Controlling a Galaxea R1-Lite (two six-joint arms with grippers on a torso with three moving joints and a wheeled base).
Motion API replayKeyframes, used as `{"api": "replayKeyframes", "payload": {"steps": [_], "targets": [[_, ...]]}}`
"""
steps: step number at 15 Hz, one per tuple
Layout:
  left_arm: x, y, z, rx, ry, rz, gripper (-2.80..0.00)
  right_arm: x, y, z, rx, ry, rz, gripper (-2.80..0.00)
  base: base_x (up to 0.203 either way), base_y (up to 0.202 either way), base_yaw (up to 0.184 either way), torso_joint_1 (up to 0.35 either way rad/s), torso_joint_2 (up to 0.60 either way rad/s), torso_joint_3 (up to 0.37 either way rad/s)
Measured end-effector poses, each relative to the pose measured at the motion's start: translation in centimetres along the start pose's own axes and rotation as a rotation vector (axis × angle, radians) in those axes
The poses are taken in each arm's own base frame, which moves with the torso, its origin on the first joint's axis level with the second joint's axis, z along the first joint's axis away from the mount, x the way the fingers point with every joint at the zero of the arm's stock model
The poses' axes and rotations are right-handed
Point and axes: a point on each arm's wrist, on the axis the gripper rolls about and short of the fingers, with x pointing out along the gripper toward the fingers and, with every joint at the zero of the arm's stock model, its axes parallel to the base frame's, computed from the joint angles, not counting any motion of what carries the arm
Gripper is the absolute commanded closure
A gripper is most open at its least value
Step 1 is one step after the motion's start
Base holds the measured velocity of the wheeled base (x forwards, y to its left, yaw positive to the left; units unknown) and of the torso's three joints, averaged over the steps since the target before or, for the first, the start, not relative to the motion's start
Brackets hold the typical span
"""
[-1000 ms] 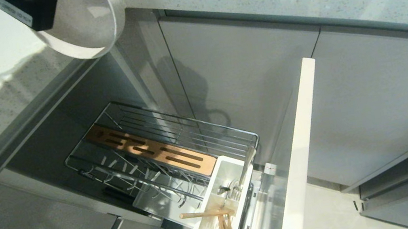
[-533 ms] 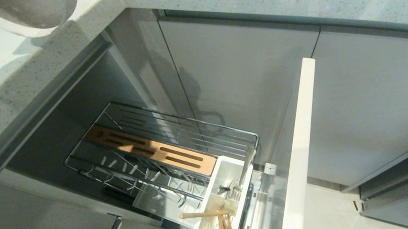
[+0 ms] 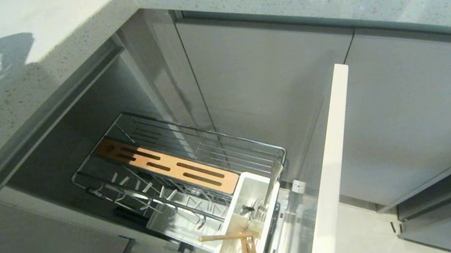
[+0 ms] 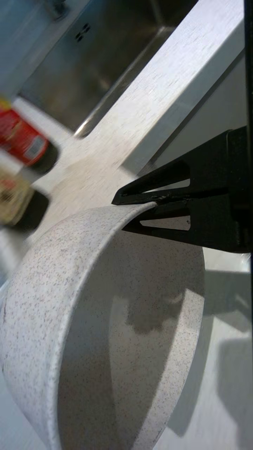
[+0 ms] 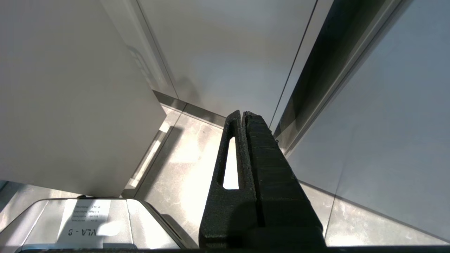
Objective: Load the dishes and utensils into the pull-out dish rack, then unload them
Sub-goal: Take the bowl out of the cupboard
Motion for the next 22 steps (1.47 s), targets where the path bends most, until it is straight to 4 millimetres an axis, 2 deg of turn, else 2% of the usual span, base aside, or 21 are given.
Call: {"api": "replayKeyframes", "payload": {"steps": [3, 7, 10, 13, 18, 22], "targets": [[-1.5, 3.4, 2.1, 0.058, -0.04, 0.025, 0.0, 0.0, 0.0, 0.0, 0.0, 0.0, 0.0, 0.0, 0.0, 0.0, 0.0, 0.0, 0.0, 0.0], [-5.0, 7.3, 4.2, 0.186, -0.079, 0.103, 0.0, 0.0, 0.0, 0.0, 0.0, 0.0, 0.0, 0.0, 0.0, 0.0, 0.0, 0.0, 0.0, 0.0], [-8.4, 8.8, 4.9, 0.305, -0.087, 0.152, 0.0, 0.0, 0.0, 0.0, 0.0, 0.0, 0.0, 0.0, 0.0, 0.0, 0.0, 0.0, 0.0, 0.0], [-10.1, 9.2, 4.4, 0.38, -0.012, 0.143, 0.0, 0.0, 0.0, 0.0, 0.0, 0.0, 0.0, 0.0, 0.0, 0.0, 0.0, 0.0, 0.0, 0.0], [-9.0, 10.5, 2.2, 0.525, 0.249, 0.247, 0.0, 0.0, 0.0, 0.0, 0.0, 0.0, 0.0, 0.0, 0.0, 0.0, 0.0, 0.0, 0.0, 0.0], [-7.1, 11.7, 1.1, 0.599, 0.394, 0.303, 0.0, 0.0, 0.0, 0.0, 0.0, 0.0, 0.0, 0.0, 0.0, 0.0, 0.0, 0.0, 0.0, 0.0]]}}
